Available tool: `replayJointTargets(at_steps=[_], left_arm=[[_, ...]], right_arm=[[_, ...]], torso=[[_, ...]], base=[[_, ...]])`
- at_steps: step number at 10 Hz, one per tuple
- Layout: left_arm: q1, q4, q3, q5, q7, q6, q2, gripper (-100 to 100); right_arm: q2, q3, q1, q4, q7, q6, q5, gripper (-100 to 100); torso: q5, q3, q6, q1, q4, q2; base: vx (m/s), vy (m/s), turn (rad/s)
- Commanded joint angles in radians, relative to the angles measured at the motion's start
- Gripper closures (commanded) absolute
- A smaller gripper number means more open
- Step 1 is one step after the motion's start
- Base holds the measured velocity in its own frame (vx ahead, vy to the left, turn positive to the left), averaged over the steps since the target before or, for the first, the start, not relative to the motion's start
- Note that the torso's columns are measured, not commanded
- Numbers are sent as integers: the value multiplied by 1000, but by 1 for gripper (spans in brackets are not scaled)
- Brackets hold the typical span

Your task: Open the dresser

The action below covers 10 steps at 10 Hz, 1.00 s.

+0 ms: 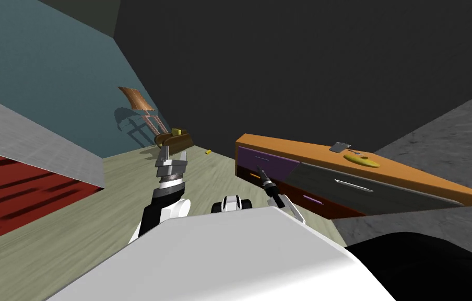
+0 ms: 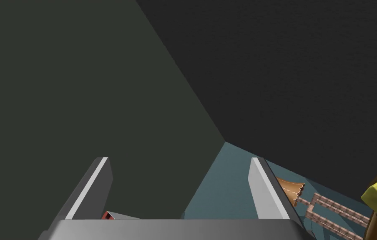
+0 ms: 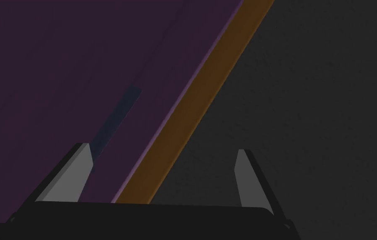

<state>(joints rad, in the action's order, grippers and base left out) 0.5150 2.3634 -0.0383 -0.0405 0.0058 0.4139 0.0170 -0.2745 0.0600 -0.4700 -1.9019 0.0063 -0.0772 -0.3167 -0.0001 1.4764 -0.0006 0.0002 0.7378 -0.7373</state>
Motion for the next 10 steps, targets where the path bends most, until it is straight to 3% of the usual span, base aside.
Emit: replayJointTargets(at_steps=[1,2,3,4,5,6,10], left_arm=[[0,0,0,0,0,0,0,0],[0,0,0,0,0,0,0,0],[0,0,0,0,0,0,0,0],[0,0,0,0,0,0,0,0],[0,0,0,0,0,0,0,0],[0,0,0,0,0,0,0,0],[0,0,0,0,0,0,0,0]], right_arm=[[-23,16,-11,54,12,79,-73,-100],[-23,16,-11,61,12,113,-89,-100],[-41,23,-13,111,18,142,-131,-100],[-41,23,-13,111,18,161,-142,-100],[-58,30,-16,158,25,195,-182,-100],[-58,30,-16,162,25,226,-195,-100],[-93,43,-21,263,39,343,-300,-100]], torso=[[0,0,1,-1,0,-1],[0,0,0,0,0,-1],[0,0,1,-1,0,-1],[0,0,0,0,0,-1],[0,-1,1,-1,0,-1],[0,-1,0,1,0,-1],[0,0,0,0,0,-1]], base=[[28,49,312],[28,36,172],[34,44,342],[21,32,165],[26,52,292],[31,41,195],[33,33,251]])
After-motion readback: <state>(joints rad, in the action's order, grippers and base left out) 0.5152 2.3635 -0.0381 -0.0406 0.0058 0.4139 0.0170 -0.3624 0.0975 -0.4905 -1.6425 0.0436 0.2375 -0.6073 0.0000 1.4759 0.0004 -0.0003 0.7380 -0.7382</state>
